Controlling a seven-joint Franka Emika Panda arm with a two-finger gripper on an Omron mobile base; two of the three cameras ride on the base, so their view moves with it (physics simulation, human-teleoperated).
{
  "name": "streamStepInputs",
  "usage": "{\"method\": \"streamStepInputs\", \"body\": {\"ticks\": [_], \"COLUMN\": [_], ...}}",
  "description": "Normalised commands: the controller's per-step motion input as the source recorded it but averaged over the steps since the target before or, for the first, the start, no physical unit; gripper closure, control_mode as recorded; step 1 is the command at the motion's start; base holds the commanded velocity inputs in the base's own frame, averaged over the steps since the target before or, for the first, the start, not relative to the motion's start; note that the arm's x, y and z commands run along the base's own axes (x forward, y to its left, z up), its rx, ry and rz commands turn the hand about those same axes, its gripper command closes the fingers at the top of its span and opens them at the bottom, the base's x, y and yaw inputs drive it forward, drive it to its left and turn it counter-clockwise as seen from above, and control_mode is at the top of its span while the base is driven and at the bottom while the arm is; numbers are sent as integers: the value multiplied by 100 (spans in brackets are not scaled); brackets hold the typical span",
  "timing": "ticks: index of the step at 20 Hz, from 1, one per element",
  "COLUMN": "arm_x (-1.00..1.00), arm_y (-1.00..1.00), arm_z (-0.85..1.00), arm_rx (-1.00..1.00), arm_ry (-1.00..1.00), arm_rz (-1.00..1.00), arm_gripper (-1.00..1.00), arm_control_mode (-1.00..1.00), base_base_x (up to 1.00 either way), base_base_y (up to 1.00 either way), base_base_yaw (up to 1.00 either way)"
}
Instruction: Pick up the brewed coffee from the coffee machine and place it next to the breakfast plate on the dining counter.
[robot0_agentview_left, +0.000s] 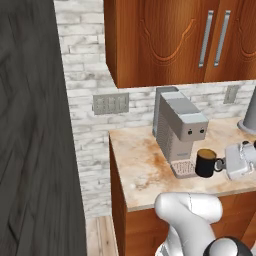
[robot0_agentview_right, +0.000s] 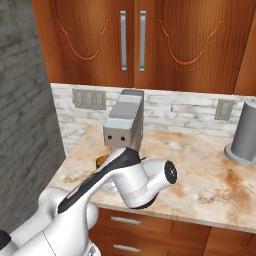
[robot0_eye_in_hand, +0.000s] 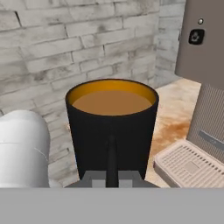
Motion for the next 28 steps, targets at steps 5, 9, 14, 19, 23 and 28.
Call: {"method": "streamStepInputs", "body": {"ticks": [5,9,14,19,23,28], "arm_x": [-8,0,0,0,0,0], "arm_y": [2,0,0,0,0,0], "arm_z": [0,0,0,0,0,0], "arm_rx": [0,0,0,0,0,0], "arm_ry": [0,0,0,0,0,0], "arm_rz": [0,0,0,0,0,0], "arm_gripper": [100,100,100,100,100,100], "arm_control_mode": [100,100,100,100,100,100], "base_base_x": [-73,-100,-42,0,0,0], "base_base_y": [3,-26,-10,0,0,0], "base_base_yaw": [-3,-38,-69,-88,-89,-88]}}
